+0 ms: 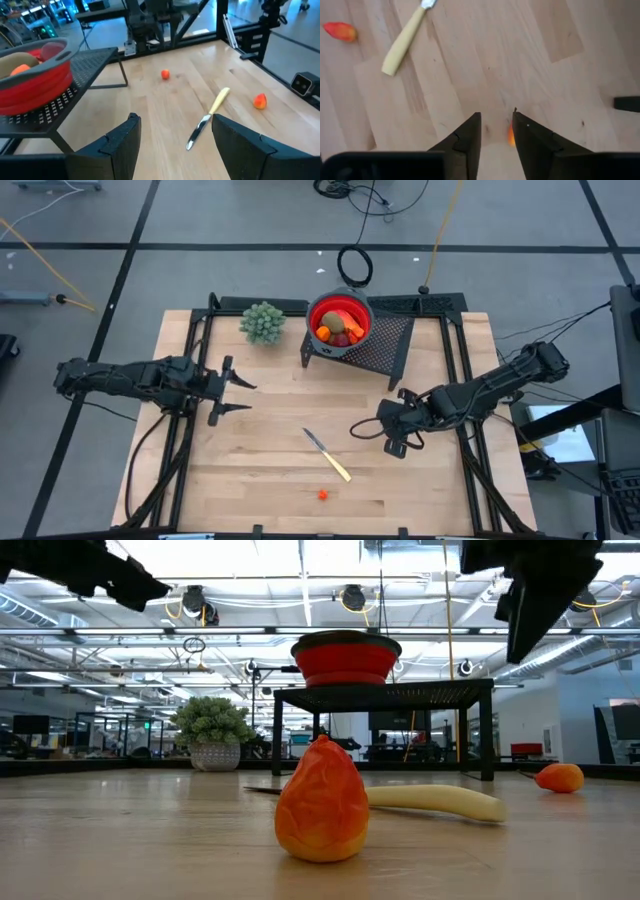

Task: Pick & Place Fruit
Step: Put the yellow pear into the red strainer bowl on the shelf

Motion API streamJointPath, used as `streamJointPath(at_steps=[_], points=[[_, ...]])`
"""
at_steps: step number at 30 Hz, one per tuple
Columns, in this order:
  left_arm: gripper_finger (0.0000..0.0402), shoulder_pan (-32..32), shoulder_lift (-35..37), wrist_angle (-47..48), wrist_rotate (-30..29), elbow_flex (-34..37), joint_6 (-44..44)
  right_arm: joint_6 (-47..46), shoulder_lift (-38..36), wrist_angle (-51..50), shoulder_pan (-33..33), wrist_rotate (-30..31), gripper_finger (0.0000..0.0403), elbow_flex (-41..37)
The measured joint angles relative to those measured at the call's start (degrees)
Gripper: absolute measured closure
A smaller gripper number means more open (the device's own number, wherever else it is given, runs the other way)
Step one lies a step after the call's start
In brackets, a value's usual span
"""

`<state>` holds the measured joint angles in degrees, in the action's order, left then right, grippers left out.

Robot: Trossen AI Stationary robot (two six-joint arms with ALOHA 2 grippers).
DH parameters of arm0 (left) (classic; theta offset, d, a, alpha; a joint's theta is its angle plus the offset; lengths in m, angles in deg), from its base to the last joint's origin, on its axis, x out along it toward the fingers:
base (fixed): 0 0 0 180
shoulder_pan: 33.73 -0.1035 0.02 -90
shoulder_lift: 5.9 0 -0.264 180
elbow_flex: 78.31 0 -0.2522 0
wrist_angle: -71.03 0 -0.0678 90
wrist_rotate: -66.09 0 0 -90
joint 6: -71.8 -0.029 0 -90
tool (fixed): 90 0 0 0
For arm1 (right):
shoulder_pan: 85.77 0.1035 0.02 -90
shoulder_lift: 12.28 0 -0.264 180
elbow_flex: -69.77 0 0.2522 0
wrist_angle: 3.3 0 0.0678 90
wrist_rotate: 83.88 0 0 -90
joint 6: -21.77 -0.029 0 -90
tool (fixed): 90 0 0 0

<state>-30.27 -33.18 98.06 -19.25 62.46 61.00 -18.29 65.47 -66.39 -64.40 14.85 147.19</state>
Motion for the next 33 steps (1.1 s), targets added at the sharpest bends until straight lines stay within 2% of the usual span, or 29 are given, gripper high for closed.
streamJointPath(at_steps=[5, 16, 28, 33], points=[[0.0158, 0.0, 4.79, -1.74, -0.15, 4.66, 2.93, 0.16, -0.02, 2.12, -0.02, -1.36, 0.0283, -2.16], [0.0158, 0.0, 14.59, -6.62, -0.57, 14.38, 5.84, -2.75, -0.02, 4.96, -0.02, -3.06, 0.0277, -6.13], [0.0158, -0.02, 20.38, -7.35, -2.25, 21.38, 7.25, -5.64, -0.02, 7.91, -0.02, -3.06, 0.0275, -9.69], [0.0158, -0.02, 21.35, -11.25, -3.3, 23.04, 7.77, -5.29, -0.02, 7.53, -0.04, -2.95, 0.0275, -9.81]])
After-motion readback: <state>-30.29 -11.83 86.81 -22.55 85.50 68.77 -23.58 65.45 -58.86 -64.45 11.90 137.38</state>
